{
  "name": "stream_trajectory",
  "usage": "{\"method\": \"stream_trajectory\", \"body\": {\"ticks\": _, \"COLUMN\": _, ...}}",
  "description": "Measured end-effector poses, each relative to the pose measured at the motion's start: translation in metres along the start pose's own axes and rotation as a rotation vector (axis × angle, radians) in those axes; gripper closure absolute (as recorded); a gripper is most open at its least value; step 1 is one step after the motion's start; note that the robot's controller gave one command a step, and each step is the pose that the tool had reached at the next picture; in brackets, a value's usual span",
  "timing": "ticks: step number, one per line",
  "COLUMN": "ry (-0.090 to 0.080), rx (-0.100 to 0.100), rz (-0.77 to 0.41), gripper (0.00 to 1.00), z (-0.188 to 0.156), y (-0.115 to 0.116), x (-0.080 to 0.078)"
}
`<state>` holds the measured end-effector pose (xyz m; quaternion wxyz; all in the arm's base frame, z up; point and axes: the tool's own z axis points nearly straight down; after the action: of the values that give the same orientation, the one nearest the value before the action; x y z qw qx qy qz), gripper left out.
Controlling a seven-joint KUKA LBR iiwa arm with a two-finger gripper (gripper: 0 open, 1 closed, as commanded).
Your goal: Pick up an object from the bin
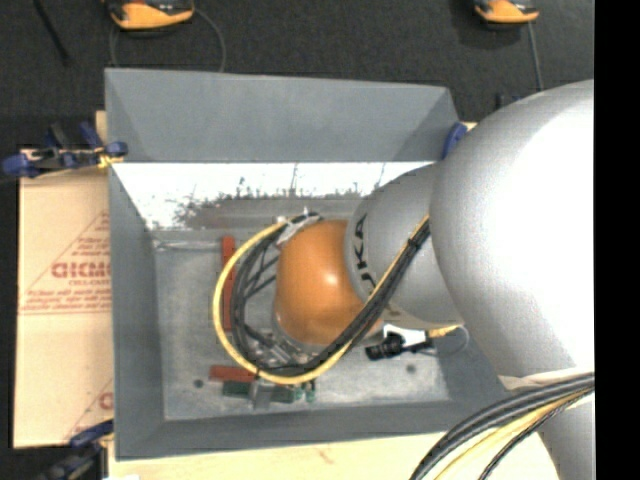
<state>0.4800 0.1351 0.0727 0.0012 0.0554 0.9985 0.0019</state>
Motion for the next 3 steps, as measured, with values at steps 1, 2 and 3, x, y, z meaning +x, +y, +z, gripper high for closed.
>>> {"method": "stream_trajectory", "body": {"ticks": 1, "ry": -0.005, "rx": -0.001, "rz": -0.014, "gripper": 1.00, "z": -0.124, "y": 0.022, "x": -0.012}}
{"method": "stream_trajectory", "body": {"ticks": 2, "ry": 0.001, "rx": 0.002, "rz": -0.012, "gripper": 0.00, "z": -0.120, "y": 0.021, "x": -0.012}}
{"method": "stream_trajectory", "body": {"ticks": 3, "ry": 0.006, "rx": 0.007, "rz": -0.073, "gripper": 0.00, "z": -0.007, "y": 0.030, "x": 0.000}}
